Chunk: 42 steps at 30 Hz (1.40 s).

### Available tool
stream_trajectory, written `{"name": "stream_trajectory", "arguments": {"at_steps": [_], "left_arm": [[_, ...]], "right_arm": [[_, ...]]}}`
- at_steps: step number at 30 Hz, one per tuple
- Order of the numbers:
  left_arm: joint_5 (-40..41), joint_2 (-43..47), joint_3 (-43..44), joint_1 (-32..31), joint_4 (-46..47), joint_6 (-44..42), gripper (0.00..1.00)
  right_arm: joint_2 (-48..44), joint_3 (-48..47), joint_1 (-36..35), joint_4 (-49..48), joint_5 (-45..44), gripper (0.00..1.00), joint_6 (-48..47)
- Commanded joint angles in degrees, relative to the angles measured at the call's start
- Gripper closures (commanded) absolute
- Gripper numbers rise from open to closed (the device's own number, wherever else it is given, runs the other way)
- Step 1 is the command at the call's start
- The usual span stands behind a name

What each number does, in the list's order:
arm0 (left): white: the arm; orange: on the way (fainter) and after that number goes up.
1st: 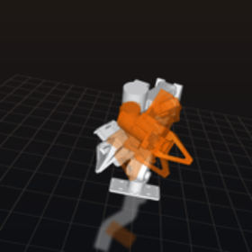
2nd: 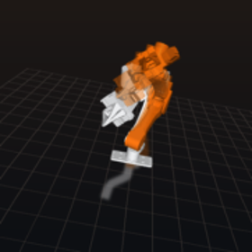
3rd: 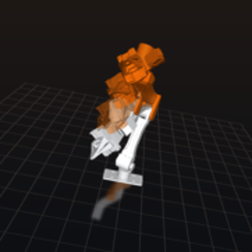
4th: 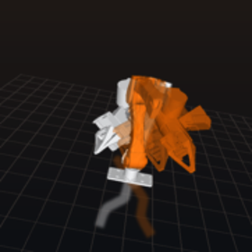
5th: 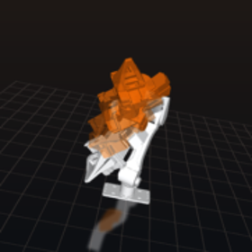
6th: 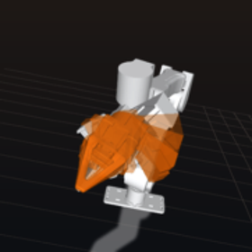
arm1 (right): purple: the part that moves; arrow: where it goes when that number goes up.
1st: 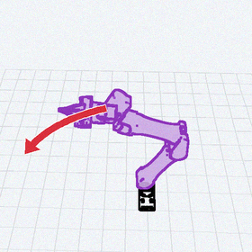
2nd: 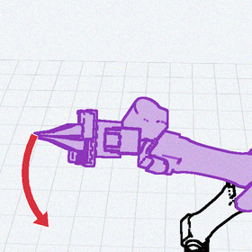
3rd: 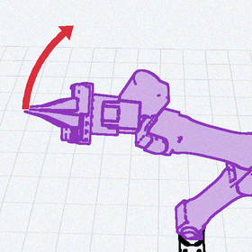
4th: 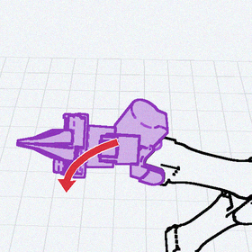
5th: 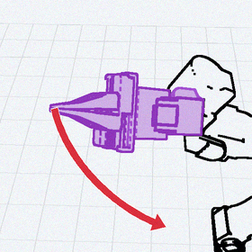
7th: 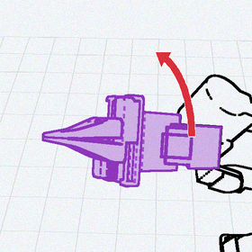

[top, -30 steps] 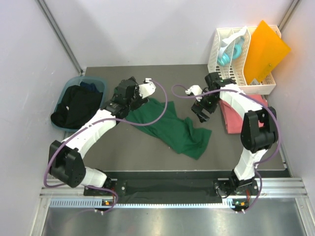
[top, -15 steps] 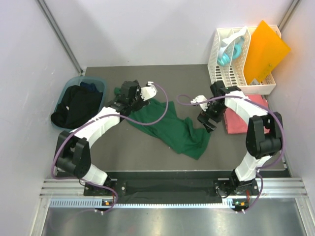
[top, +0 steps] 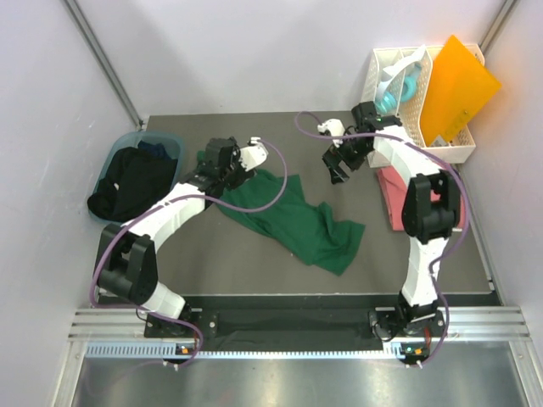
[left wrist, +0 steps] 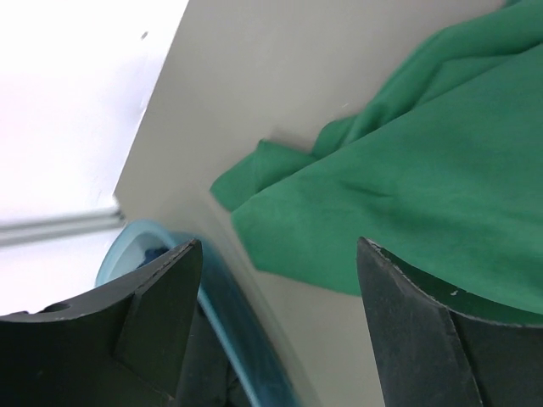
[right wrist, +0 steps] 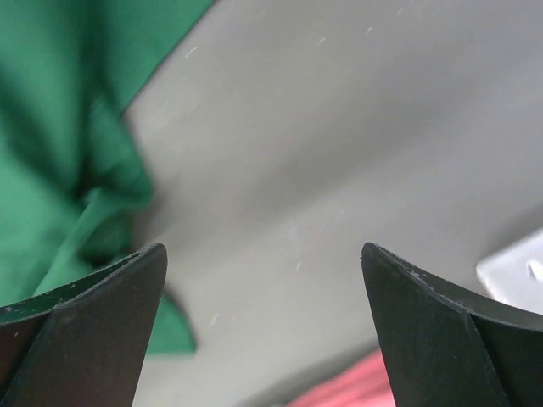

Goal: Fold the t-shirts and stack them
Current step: Flatten out the tshirt

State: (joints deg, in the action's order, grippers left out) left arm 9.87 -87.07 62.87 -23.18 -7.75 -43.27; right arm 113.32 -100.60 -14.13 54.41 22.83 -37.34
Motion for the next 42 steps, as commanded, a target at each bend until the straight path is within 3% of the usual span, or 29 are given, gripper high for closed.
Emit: {"name": "stream_trajectory", "arguments": {"at_steps": [1, 7, 15, 27, 42], "left_arm": [[-6.5, 0.4, 1.7, -0.1, -1.0, -0.8, 0.21], [-8.4, 0.8, 0.9, -0.3, -0.9, -3.2, 0.25], [-1.7, 6.7, -4.7, -0.9, 5.6, -7.3, 0.26], [1.8, 14.7, -4.4, -1.8, 3.1, -7.6, 0.27], [3.8, 19.7, -3.7, -2.2, 1.9, -9.4, 0.27]], "right_arm": [[9.2, -9.0, -1.1, -3.7, 1.5, 0.05, 5.7], [13.9, -13.1, -3.6, -7.8, -0.1, 0.07, 9.6], [15.0, -12.1, -8.8, -16.3, -3.7, 0.09, 13.8], [21.1, -15.3, -12.6, -17.0, -7.4, 0.14, 17.0], [24.5, -15.9, -16.7, -16.8, -11.2, 0.35, 16.9]]}}
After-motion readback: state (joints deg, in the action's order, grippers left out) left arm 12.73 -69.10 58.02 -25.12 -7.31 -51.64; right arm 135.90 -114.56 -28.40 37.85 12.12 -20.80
